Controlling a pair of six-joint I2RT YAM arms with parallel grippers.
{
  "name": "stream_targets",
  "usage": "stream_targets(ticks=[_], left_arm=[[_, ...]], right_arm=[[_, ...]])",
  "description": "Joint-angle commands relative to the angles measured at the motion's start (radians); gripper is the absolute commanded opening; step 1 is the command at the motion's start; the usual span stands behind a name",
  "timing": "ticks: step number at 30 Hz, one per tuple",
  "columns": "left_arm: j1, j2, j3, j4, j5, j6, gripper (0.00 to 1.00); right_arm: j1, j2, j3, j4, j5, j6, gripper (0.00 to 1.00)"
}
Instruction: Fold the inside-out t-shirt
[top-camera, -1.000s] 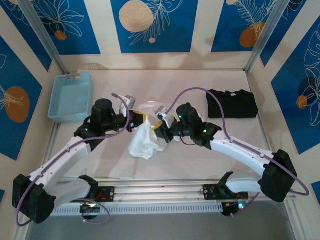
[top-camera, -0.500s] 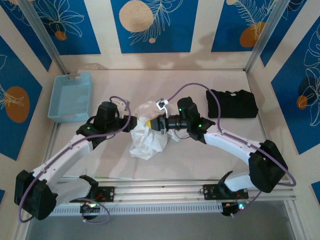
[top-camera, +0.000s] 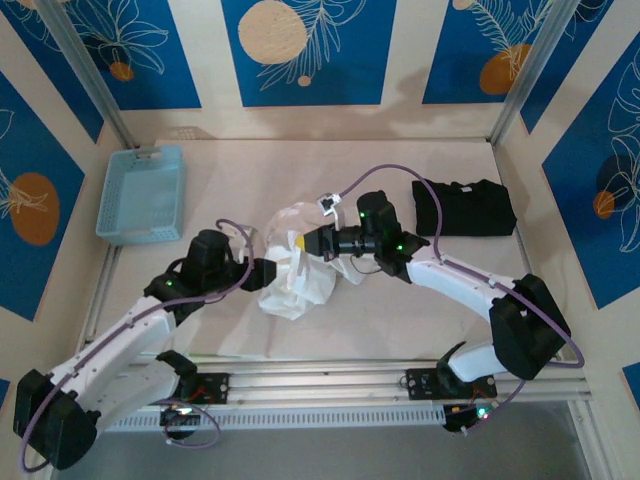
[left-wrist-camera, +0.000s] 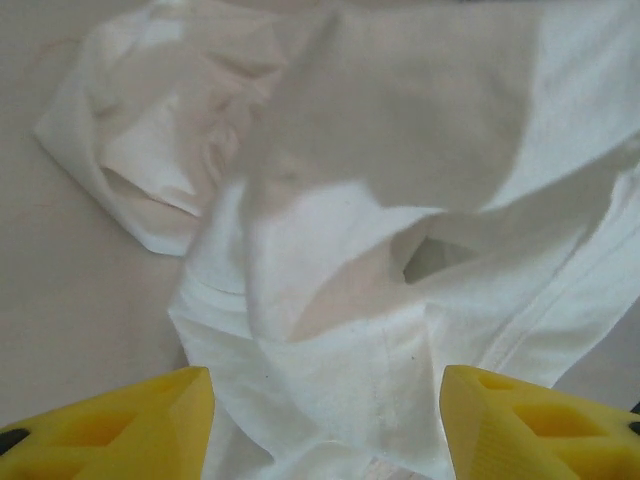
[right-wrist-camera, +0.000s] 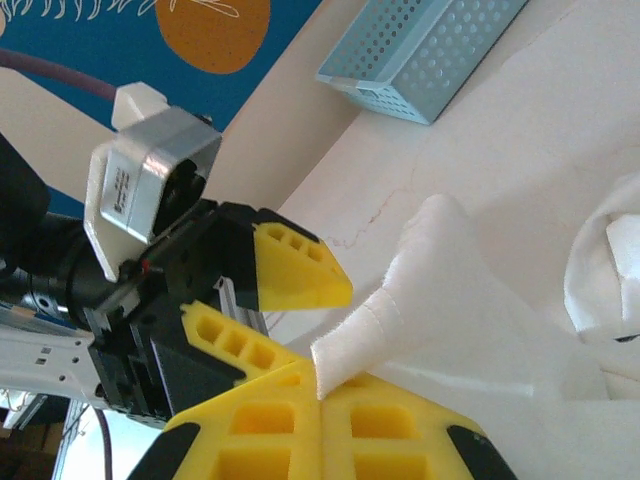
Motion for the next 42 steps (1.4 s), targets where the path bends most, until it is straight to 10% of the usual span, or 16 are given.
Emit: stream_targets(ticks=[1,11,21,33,42], left_arm=[[-0.025,0.033,-0.005,0.076,0.022,0.052,0.59],[-0.096,0.031,-0.06,0.232,-0.135,0.49,0.51],[-0.096,0.088,-0.118,0.429,-0.03,0.923,0.52],[-0.096,0.194,-0.082,0.424,0.044,1.138,0.49],[-0.095,0.272,-0.061,0.509,-0.015,1.125,0.27]], right_arm=[[-0.005,-0.013,0.023,-0.024,-0.023,-0.002,0.0],[-0.049,0.001,0.062,-0.097,-0.081,-0.004,0.0],[-0.094,0.028,0.079,-0.102,-0.159,0.015,0.0],[-0.106,0.019,0.063,-0.09,-0.172,0.021,0.0],[-0.108,0.016,0.06,-0.091,-0.172,0.022,0.0]])
